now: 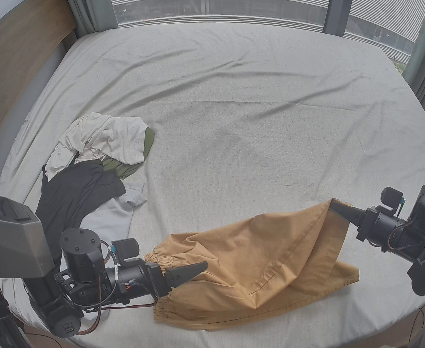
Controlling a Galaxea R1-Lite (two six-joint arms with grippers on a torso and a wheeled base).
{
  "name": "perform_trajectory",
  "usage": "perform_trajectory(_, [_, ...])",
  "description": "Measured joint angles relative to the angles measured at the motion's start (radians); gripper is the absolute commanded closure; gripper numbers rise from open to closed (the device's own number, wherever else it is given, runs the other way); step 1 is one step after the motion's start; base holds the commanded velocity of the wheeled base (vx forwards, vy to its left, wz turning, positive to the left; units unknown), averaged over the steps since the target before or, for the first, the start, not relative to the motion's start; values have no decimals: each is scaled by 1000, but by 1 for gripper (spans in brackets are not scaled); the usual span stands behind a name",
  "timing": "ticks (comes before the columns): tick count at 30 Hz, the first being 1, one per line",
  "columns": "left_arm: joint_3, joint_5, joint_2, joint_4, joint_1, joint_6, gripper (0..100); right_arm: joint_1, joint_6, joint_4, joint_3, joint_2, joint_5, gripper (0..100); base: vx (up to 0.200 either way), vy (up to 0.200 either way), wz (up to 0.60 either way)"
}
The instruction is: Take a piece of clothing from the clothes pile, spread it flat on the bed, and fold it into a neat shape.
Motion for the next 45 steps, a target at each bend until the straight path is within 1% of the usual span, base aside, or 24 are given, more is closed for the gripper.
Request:
perform_trajectory(8, [9, 4, 20, 0, -59, 12, 0, -3, 21, 0, -16, 5, -2, 100, 0, 0, 0])
perform_trajectory(17, [54, 7, 51, 0, -69, 20, 0, -21, 24, 0, -34, 27, -3, 100, 0, 0, 0])
perform_trajectory(18, [56, 8, 53, 0, -69, 20, 100, -23, 24, 0, -36, 29, -3, 100, 0, 0, 0])
perform_trajectory(31, [51, 1, 56, 0, -56, 53, 100, -32, 33, 0, -45, 35, -5, 100, 0, 0, 0])
perform_trajectory(37, [-2, 1, 36, 0, -28, 52, 100, -36, 39, 0, -49, 34, -4, 100, 0, 0, 0])
perform_trajectory(45, [-90, -15, -37, 0, 10, 49, 100, -35, 39, 0, -42, 24, 3, 100, 0, 0, 0])
